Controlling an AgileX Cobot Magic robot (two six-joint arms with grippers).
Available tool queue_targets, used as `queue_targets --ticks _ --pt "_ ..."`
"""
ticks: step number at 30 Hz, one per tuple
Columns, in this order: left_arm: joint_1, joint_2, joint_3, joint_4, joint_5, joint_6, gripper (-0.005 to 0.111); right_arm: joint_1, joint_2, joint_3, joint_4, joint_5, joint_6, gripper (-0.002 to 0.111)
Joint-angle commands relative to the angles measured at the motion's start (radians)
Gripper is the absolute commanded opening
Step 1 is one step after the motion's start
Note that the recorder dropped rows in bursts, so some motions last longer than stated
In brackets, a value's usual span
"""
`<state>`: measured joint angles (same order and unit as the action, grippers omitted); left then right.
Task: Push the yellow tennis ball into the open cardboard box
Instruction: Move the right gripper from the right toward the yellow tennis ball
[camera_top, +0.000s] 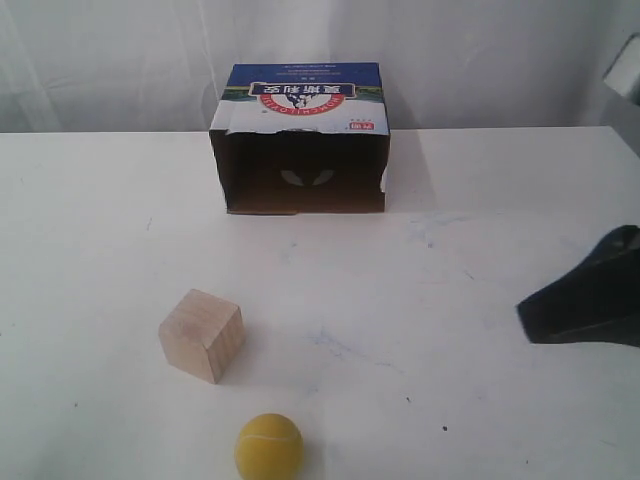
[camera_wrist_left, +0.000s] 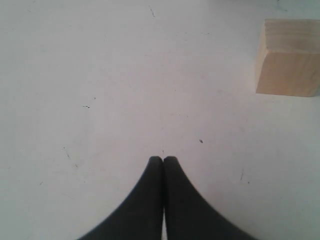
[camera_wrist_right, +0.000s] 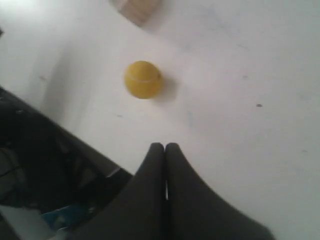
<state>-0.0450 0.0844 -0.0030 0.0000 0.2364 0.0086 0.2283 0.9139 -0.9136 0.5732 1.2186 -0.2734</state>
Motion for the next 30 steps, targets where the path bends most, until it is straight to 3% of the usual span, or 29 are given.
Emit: queue_targets --ticks 1,9,13,19,30 --pt "0.002 -0.005 0.003 -0.009 -0.002 -0.009 0.000 0.097 0.059 -0.004 0.159 0.003 -0.034 0.000" --pt "0.002 -0.005 0.003 -0.009 -0.002 -0.009 0.000 0.418 0.284 0.046 0.183 -0.292 -0.058 0.000" --pt "0.002 -0.005 0.003 -0.009 -0.002 -0.009 0.000 0.523 0.394 0.050 0.181 -0.401 -0.129 0.000" --pt "0.002 -0.005 0.003 -0.009 -0.002 -0.009 0.000 0.550 0.531 0.050 0.178 -0.589 -0.150 0.000" --pt "0.002 -0.005 0.003 -0.009 -0.002 -0.009 0.000 0.550 0.694 0.048 0.226 -0.593 -0.186 0.000"
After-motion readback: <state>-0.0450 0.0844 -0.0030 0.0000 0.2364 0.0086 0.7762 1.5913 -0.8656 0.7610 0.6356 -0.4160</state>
